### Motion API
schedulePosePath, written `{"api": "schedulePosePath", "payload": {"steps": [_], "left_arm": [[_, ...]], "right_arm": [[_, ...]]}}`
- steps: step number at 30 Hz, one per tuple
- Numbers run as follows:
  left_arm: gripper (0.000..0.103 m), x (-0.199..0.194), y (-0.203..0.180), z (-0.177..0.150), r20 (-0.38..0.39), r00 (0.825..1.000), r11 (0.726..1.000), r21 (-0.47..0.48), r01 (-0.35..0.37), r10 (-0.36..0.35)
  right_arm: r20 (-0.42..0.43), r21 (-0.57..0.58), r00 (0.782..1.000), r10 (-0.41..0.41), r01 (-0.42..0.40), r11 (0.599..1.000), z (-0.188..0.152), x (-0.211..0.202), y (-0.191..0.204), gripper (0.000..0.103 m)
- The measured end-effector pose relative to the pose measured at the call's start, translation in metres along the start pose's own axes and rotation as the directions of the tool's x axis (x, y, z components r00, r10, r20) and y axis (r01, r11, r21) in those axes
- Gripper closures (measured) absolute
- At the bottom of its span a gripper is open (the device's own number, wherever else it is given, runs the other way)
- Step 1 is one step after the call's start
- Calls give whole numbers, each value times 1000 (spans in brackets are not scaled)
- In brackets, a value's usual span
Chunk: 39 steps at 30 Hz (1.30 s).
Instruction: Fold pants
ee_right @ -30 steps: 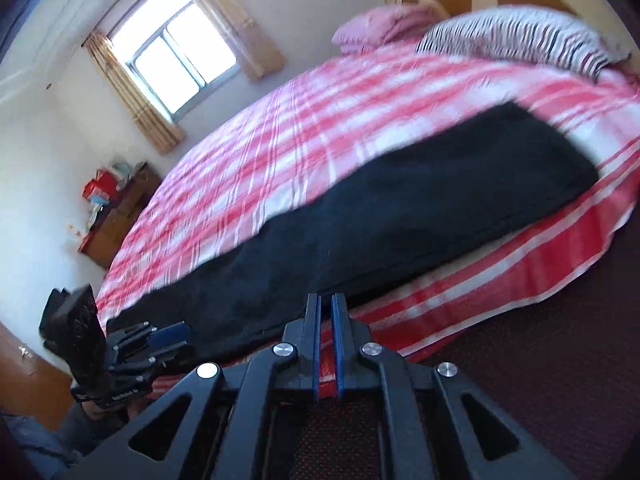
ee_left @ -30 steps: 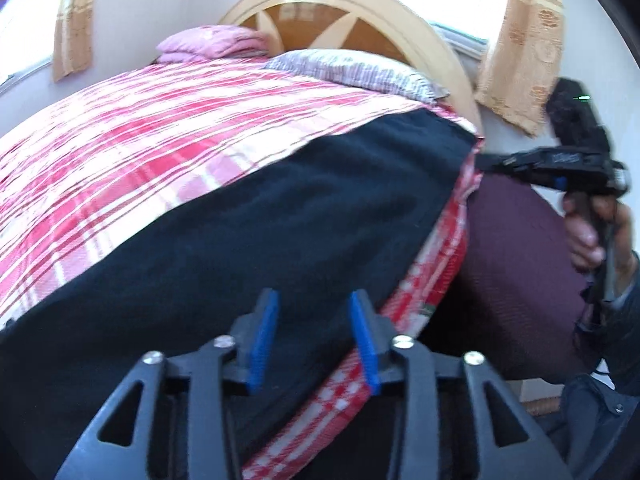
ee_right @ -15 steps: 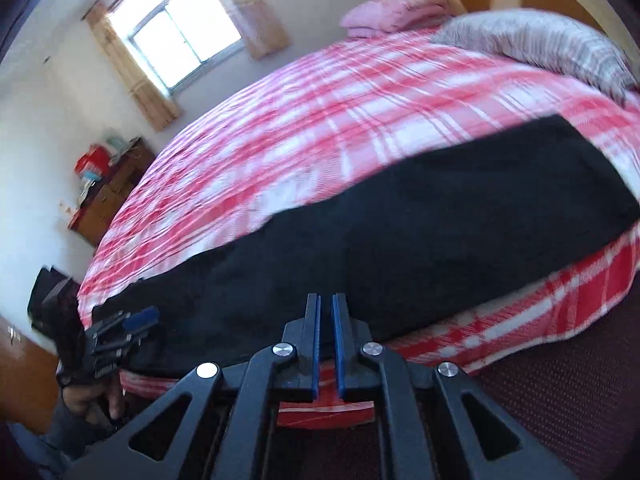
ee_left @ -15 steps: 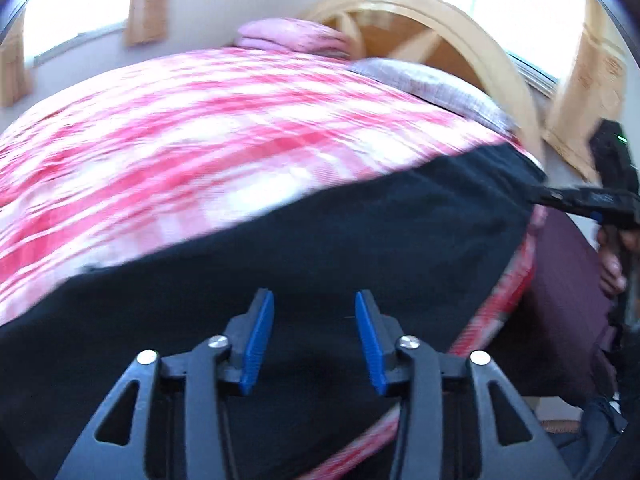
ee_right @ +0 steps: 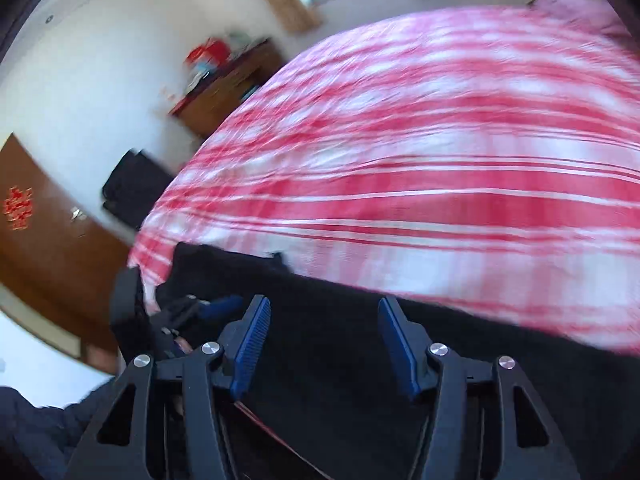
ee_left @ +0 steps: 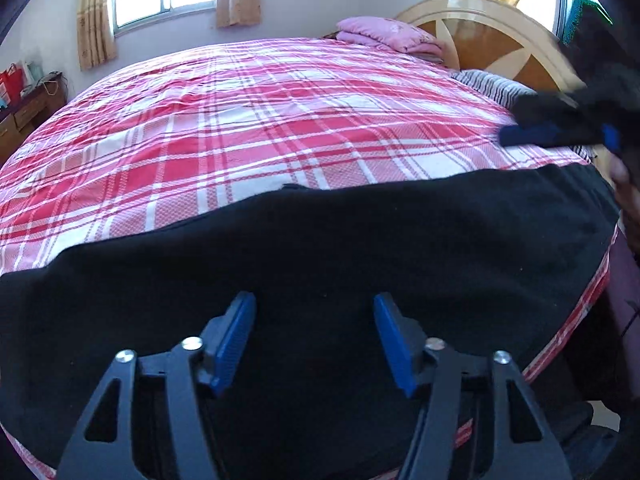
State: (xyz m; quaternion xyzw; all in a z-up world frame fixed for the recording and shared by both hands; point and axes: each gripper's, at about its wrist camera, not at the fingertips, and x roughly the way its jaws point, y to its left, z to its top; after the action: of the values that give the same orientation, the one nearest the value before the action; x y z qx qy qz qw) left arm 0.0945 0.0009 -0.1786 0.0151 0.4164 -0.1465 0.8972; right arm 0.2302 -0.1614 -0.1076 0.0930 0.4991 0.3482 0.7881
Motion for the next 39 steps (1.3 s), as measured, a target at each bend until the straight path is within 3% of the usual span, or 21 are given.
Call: {"api": "schedulePosePath", "payload": {"steps": [3,7,10,14,17,19,20,26,30,35,36,39], "left_arm": [[33,1,-4,-1,-4,1000,999,47,-12,13],[33,0,-1,-6,11,1000,1000,22,0,0],[25,2,-4,-7,27,1000,1000,30,0,-1],[24,3,-6,-8,35,999,999,37,-9,8],[24,2,-3,-8,28,1000,1000,21,6,-7],[24,2,-1,-8,29,1000,1000,12,11,-11],[24,2,-1,-8,32,999,1000,17,8,-8],[24,0,-1,-11,37,999,1000,9,13,-14],[24,-1,-4,-13,37,999,1000,22,2,-3],[24,-3,-2,-12,29,999,1000,20,16,-16],[24,-4,-1,-12,31,999,1000,19,18,-18],[24,-7,2,-11,33,999,1000,2,28,-28]], "right_arm": [[-59,5,998,32,-32,999,21,39,9,45],[-109,96,988,110,-99,990,35,75,2,51],[-153,154,976,153,-130,980,42,98,-2,57],[-220,178,957,189,-151,972,43,118,-1,61],[-275,193,941,199,-148,970,40,132,-1,76],[-287,215,931,225,-167,962,38,138,-1,94],[-278,216,931,238,-181,960,37,138,0,97],[-136,107,957,256,-243,964,50,101,33,103],[-153,48,982,109,-103,994,51,108,31,102],[-90,51,994,59,-55,997,43,95,16,101],[-71,31,997,22,-19,999,41,87,16,101],[-68,-19,998,16,-17,1000,29,63,18,100]]}}
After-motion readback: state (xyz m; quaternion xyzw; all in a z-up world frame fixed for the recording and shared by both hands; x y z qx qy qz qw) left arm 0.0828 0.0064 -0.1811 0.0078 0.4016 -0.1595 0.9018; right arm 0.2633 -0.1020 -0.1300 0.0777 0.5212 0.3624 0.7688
